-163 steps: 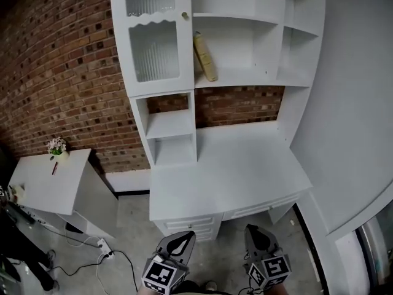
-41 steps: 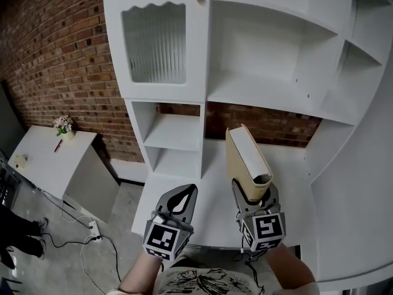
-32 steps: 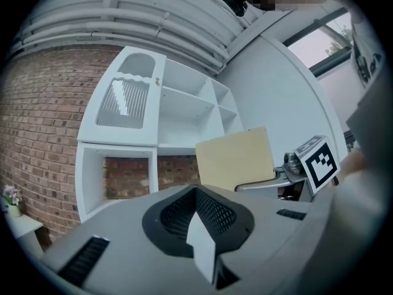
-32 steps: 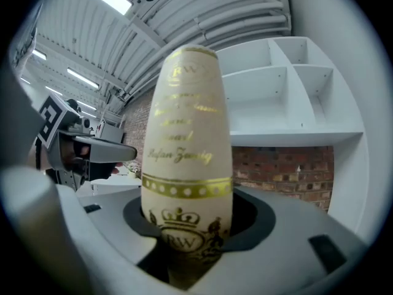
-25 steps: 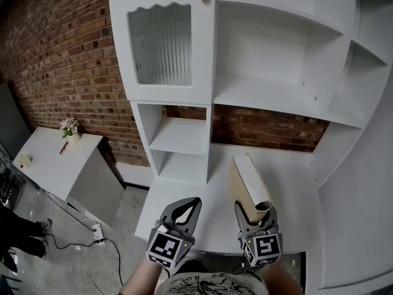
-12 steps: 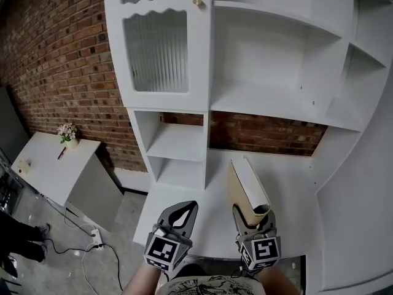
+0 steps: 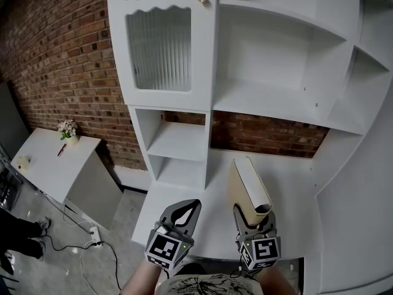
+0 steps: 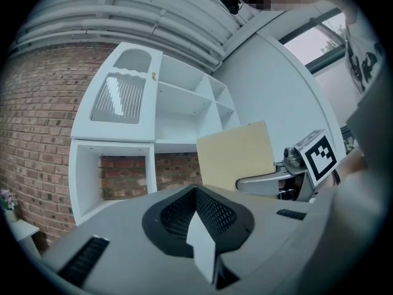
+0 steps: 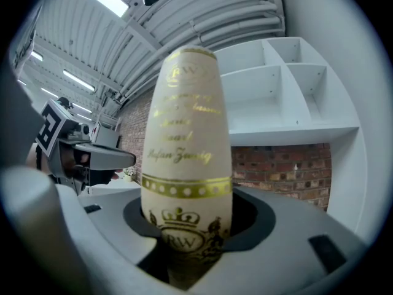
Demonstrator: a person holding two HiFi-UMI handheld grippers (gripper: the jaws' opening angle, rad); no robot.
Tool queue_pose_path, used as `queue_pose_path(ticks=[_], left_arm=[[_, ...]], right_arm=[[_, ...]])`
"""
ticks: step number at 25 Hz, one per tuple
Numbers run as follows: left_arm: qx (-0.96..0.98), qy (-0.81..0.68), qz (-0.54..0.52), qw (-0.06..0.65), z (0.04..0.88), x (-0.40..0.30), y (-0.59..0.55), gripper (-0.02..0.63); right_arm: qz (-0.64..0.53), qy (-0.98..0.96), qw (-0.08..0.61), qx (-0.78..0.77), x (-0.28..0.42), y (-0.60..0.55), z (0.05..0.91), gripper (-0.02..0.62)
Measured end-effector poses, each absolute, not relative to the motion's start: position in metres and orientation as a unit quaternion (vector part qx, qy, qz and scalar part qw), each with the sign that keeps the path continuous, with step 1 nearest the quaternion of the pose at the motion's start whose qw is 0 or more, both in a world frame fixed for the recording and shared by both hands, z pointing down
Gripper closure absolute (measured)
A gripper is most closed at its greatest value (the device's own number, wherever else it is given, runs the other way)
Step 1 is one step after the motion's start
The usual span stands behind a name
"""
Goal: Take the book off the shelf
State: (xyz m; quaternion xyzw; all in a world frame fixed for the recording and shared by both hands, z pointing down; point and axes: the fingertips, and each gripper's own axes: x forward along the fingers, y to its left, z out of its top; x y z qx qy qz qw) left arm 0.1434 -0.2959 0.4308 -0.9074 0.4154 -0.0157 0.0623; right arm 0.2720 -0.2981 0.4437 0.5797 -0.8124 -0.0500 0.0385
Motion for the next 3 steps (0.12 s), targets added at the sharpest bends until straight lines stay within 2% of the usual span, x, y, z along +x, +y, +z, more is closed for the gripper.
queue_pose_path(ticks=[3], left_arm=[[-0.907,0.417,-0.02,0.053,0.433,0.1433,-0.2971,0.594]], right_arm=[[-0.048,-0.813,0.042,0.579,0.2724,-0.3003,0.4458,0.365]])
